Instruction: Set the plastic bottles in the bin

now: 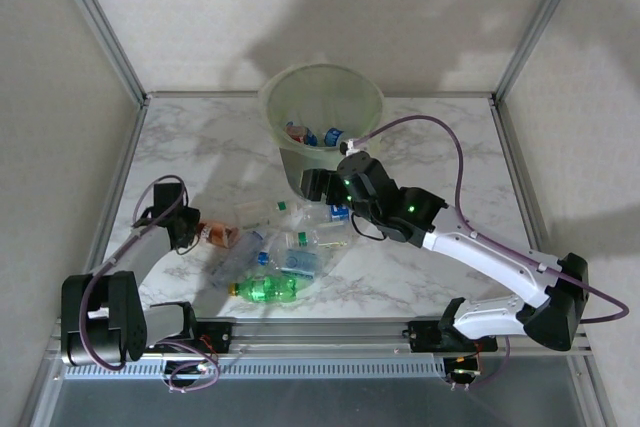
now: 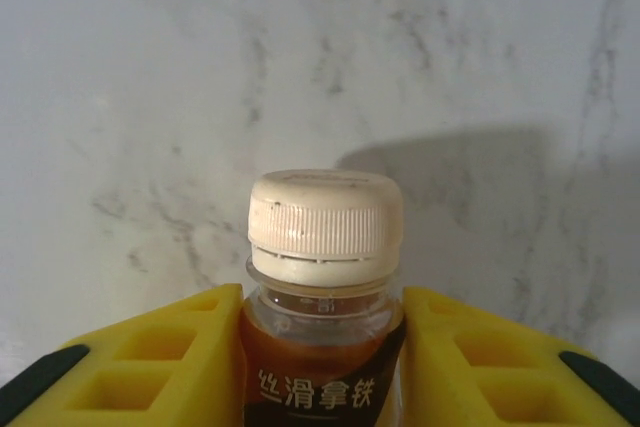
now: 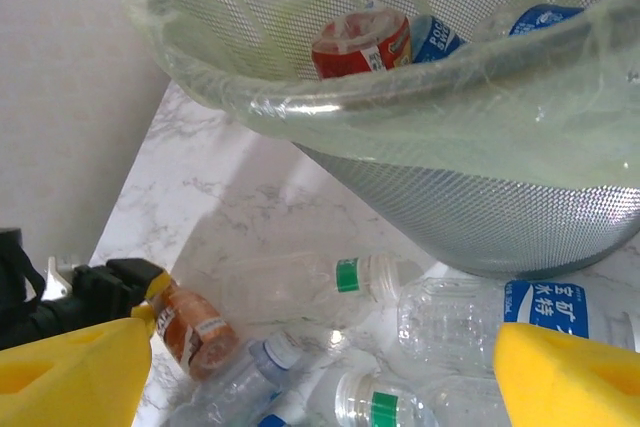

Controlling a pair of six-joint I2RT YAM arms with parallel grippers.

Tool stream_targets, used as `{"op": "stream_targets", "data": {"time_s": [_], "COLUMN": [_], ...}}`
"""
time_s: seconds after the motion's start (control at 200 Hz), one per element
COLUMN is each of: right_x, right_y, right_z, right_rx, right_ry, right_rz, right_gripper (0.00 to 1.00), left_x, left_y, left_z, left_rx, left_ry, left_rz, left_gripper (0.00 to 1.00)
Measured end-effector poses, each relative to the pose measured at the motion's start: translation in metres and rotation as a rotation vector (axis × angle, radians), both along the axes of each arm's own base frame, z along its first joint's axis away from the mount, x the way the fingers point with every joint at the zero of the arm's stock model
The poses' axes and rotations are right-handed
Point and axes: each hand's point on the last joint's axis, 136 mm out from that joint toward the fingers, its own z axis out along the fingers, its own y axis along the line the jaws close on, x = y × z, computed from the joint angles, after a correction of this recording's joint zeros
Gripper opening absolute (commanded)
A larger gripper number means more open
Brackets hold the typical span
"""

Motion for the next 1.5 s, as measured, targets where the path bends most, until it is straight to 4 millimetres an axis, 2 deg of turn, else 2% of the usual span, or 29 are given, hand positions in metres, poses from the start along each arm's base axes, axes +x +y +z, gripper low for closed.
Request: {"op": "stream_targets", "data": {"time_s": [0.105,0.235,0.335,0.436,0.531,0.641,0.836,0.976,1.116,1.187,1.282,1.497], "right_x": [-0.002,-0.01,-0.024,-0.04,-0.053,-0.057,-0.055,-0.046,-0.041,-0.043,-0.046,-0.053], "right_y": [0.0,0.009,0.025,0.05,0.075,0.09,0.115,0.116,0.114,0.112,0.107,0.102], "right_z": [-0.005,-0.005,-0.001,0.003,0.011,0.02,0.048,0.064,0.075,0.083,0.096,0.116], "right_rx": [-0.004,0.01,0.023,0.014,0.031,0.06,0.134,0.206,0.278,0.313,0.376,0.511], "right_ry": [0.011,0.018,0.007,-0.006,-0.018,-0.028,-0.031,-0.013,0.012,0.02,0.021,0.025], "right_rz": [0.006,0.05,0.119,0.206,0.29,0.343,0.419,0.453,0.478,0.489,0.511,0.581], "right_gripper": [0.88,0.89,0.91,0.93,0.96,0.99,0.99,0.99,0.99,0.99,0.99,0.99], "left_x": [0.011,0.026,0.033,0.035,0.036,0.043,0.048,0.037,0.027,0.025,0.025,0.01], "left_y": [-0.002,-0.001,-0.001,-0.008,-0.022,-0.042,-0.094,-0.132,-0.144,-0.148,-0.156,-0.189], "left_z": [0.013,0.046,0.076,0.104,0.126,0.159,0.245,0.299,0.34,0.352,0.359,0.387], "left_rx": [-0.008,0.005,0.022,0.009,-0.032,-0.062,-0.137,-0.188,-0.226,-0.268,-0.337,-0.454], "left_ry": [-0.044,-0.141,-0.223,-0.308,-0.378,-0.443,-0.694,-0.899,-1.079,-1.157,-1.22,-1.339], "left_rz": [-0.013,-0.026,-0.044,-0.08,-0.141,-0.234,-0.448,-0.6,-0.65,-0.657,-0.672,-0.772], "left_gripper": [0.35,0.35,0.35,0.36,0.36,0.36,0.39,0.38,0.33,0.31,0.3,0.29]}}
